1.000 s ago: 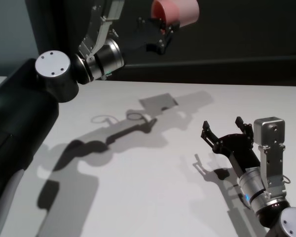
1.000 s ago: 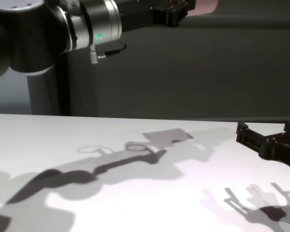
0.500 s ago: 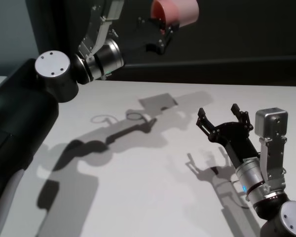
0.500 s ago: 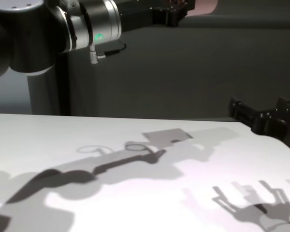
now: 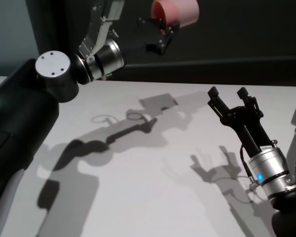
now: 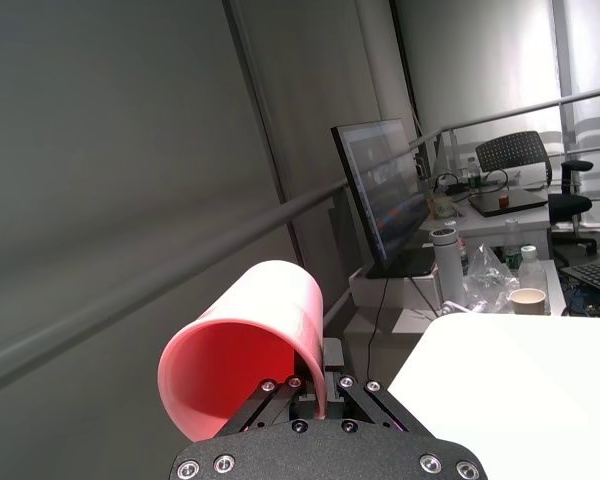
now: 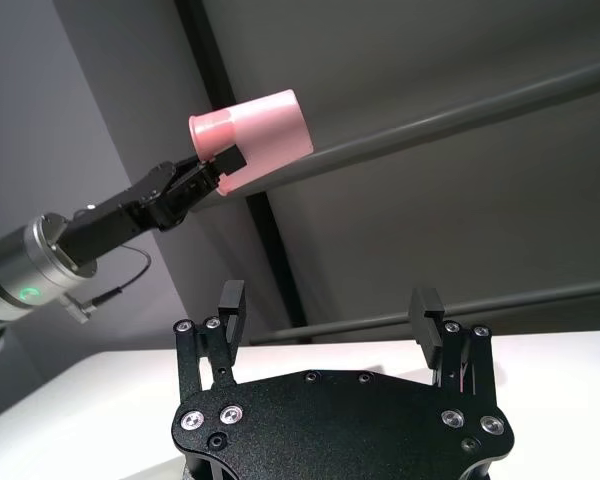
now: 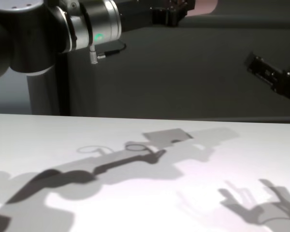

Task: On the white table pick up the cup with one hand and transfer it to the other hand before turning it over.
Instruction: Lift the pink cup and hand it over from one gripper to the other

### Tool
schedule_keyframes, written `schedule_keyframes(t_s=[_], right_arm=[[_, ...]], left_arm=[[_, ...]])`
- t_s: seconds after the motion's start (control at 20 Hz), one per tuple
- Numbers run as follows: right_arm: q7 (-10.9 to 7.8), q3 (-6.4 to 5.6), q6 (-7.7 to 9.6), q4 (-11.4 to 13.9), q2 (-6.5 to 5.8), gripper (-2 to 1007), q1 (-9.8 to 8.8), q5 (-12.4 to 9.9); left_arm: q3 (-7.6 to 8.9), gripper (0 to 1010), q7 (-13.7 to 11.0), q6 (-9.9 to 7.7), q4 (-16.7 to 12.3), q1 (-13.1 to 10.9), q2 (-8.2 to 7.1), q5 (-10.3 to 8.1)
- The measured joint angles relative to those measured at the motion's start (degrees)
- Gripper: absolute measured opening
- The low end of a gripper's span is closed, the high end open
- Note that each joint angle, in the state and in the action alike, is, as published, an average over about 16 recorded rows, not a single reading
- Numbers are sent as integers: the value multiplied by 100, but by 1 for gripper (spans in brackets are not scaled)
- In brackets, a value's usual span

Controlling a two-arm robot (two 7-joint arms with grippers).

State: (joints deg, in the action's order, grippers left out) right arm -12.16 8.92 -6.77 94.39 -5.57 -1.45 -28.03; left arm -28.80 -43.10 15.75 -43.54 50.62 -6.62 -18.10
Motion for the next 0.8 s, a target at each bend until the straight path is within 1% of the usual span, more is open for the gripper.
schedule_keyframes(t_s=[0.15, 0.25, 0.45, 0.6, 0.7, 0.8], right_arm=[[-428, -150, 70, -142, 60, 1002, 116, -685], [-696, -235, 147, -265, 99, 1002, 216, -1143], [-1162, -366, 374, -574, 171, 1002, 469, -1994], [-1427, -435, 562, -842, 225, 1002, 685, -2520], [-1586, -472, 685, -1041, 264, 1002, 844, -2824], [-1730, -498, 800, -1249, 299, 1002, 1010, -3081]], left_arm=[[0, 51, 0, 1, 0, 0, 0, 0], [0, 51, 0, 1, 1, 0, 0, 0], [0, 51, 0, 1, 1, 0, 0, 0], [0, 51, 0, 1, 1, 0, 0, 0], [0, 51, 0, 1, 1, 0, 0, 0], [0, 51, 0, 1, 1, 0, 0, 0]])
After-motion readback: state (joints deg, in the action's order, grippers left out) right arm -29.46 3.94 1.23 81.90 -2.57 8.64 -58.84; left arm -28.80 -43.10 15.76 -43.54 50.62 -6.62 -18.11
